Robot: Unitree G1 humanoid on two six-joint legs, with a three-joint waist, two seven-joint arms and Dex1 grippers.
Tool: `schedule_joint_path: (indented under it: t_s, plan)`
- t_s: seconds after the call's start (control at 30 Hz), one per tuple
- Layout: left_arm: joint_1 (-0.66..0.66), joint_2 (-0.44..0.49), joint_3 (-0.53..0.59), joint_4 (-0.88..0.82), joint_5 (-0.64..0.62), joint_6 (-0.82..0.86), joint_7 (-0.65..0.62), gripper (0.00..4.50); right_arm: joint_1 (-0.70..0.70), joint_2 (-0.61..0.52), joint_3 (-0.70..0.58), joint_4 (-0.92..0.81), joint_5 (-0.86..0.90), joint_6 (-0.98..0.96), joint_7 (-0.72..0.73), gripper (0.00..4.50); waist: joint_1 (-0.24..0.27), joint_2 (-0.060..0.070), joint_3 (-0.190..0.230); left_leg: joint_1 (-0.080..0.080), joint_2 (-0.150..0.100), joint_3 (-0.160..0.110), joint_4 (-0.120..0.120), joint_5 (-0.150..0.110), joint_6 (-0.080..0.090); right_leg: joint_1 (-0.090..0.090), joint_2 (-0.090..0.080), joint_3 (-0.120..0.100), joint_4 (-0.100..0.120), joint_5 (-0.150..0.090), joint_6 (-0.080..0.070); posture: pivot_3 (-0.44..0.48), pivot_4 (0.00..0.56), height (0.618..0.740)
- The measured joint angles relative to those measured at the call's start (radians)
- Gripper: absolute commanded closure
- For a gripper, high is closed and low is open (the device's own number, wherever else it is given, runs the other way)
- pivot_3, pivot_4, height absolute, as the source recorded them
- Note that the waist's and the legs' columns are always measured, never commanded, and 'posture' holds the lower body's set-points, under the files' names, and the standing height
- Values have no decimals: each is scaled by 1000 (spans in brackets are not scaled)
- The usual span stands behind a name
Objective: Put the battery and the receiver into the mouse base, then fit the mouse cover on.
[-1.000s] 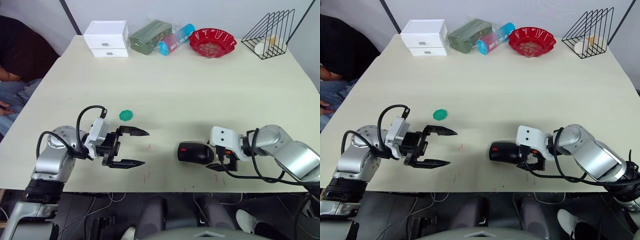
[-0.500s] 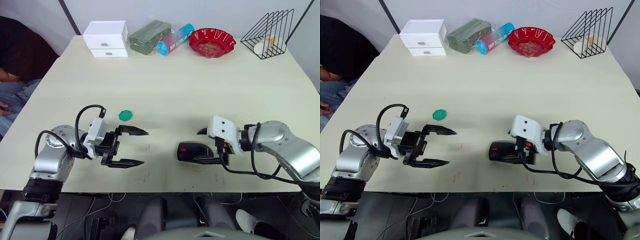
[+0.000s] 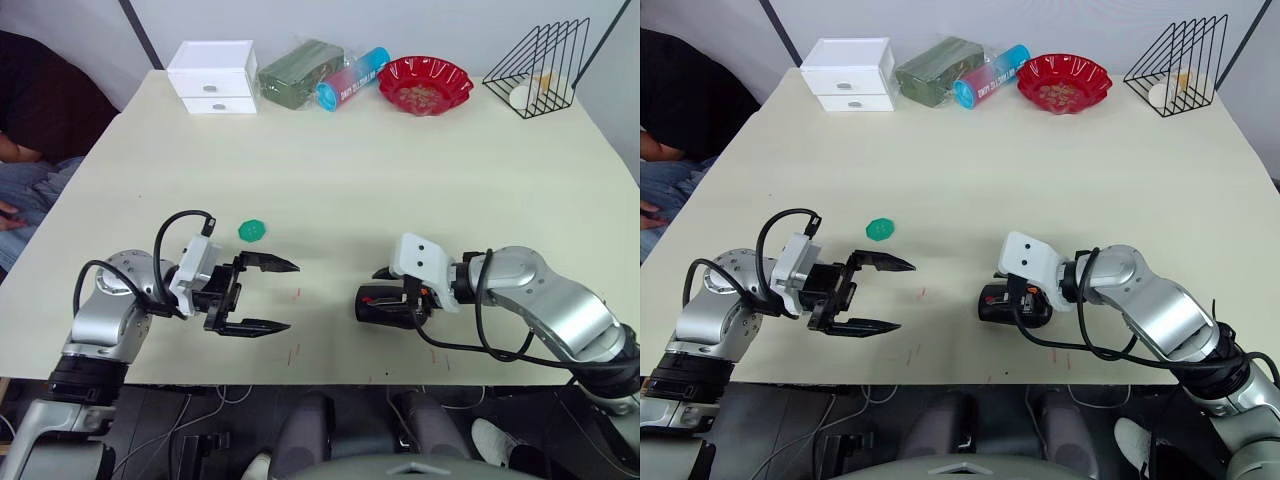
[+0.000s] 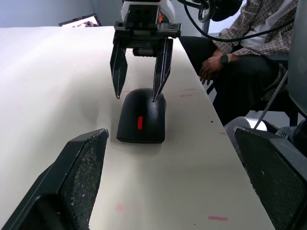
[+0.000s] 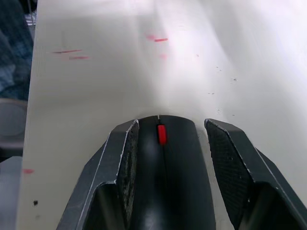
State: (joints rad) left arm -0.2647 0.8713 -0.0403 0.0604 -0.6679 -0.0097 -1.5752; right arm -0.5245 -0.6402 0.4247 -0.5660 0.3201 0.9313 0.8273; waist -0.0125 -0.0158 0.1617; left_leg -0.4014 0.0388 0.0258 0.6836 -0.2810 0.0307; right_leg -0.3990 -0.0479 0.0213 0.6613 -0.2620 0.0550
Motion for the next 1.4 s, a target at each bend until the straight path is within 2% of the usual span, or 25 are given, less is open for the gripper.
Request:
schedule_joint_path:
  t_s: [0.43,0.77,0.87,1.0,1.2,1.4]
  plan:
    - [-3,0,-3,2,0,-5,0,0,-110,54,152,75,-34,141,-41,2191,-1,0,0,-2,0,0,0,0,0,-3,0,0,1,0,0,0,150,740]
    - [-3,0,-3,2,1,-6,0,0,-134,48,167,77,-41,157,-48,2191,1,0,0,-2,0,0,0,0,0,-3,0,0,1,0,0,0,150,740]
    - [-3,0,-3,2,0,-6,0,0,-93,74,125,89,-33,107,-55,2191,1,0,0,-3,0,0,0,0,0,-3,0,0,1,0,0,0,150,740]
    - [-3,2,-4,3,0,-7,0,0,-31,72,17,64,1,17,-46,2191,1,0,0,-15,0,-1,3,0,0,-13,0,-1,2,1,0,0,150,740]
    - [-6,6,-9,4,0,-9,0,0,69,72,-131,27,78,-61,-23,2191,0,0,0,-15,0,-2,3,0,0,-13,0,-2,1,1,0,0,150,740]
    - [-7,10,-11,11,-1,-15,0,0,307,81,-248,36,114,-313,36,2191,3,0,0,-14,-1,-1,3,0,0,-12,0,-2,1,1,1,0,150,740]
